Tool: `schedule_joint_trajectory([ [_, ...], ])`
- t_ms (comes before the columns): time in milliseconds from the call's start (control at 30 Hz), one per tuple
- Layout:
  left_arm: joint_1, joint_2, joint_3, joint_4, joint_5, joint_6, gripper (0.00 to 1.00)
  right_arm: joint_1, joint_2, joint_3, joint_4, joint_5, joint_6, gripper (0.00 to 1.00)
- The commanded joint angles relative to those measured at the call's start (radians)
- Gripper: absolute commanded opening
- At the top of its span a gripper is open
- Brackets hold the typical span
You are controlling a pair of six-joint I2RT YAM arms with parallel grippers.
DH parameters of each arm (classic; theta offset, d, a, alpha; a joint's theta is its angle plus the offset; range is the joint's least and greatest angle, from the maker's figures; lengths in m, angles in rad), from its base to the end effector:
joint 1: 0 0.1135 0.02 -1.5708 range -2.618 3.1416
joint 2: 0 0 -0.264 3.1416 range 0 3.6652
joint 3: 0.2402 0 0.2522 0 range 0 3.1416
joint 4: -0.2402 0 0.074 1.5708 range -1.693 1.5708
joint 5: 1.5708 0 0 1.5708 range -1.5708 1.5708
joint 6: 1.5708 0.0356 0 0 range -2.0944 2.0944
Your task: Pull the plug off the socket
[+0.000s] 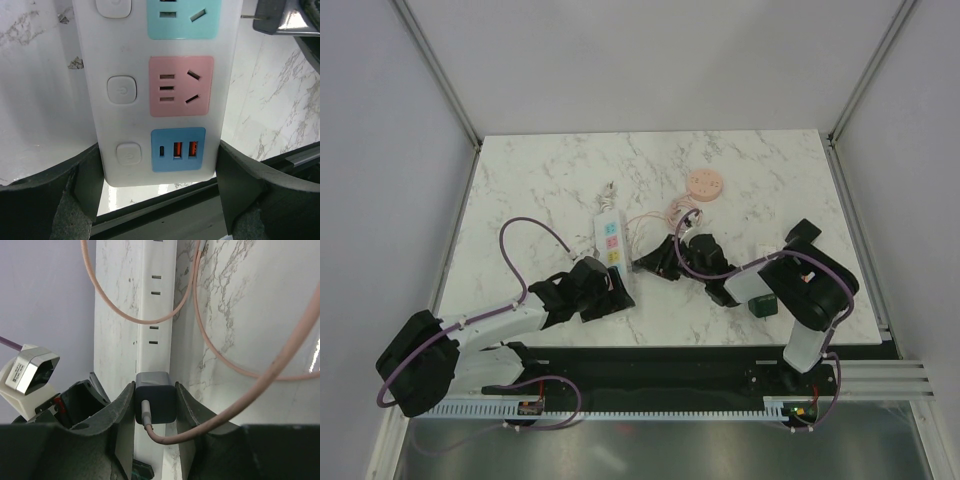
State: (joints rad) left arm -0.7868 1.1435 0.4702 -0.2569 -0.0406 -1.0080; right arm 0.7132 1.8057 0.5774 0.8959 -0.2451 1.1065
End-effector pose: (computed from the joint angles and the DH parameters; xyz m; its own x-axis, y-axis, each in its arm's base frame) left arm 0.1458 -0.1441 0.1601 -0.8860 -0.3083 -0.3464 -0.1104 0.8658 -0.4881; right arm 0.2385 0.2177 0.1243 -0.8331 0.4262 -0.3525 -0.1412 0.4522 0.8807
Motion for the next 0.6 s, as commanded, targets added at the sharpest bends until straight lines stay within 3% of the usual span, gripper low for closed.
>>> schedule_joint_trajectory([
  [0, 0.012, 0.016, -0.047, -0.13, -0.028, -0.037, 0.02, -0.012, -0.089, 0.013, -0.136, 0.039, -0.109, 0.0],
  [367, 0.012, -0.014, 0.01, -0.168, -0.036, -0.023, 0.02, -0.029, -0.259, 0.019, -0.331, 0.115, -0.244, 0.0],
  [567, 0.023, -0.071, 0.039, -0.245, -0.111, -0.014, 0.02, -0.037, -0.347, 0.022, -0.443, 0.161, -0.293, 0.0],
])
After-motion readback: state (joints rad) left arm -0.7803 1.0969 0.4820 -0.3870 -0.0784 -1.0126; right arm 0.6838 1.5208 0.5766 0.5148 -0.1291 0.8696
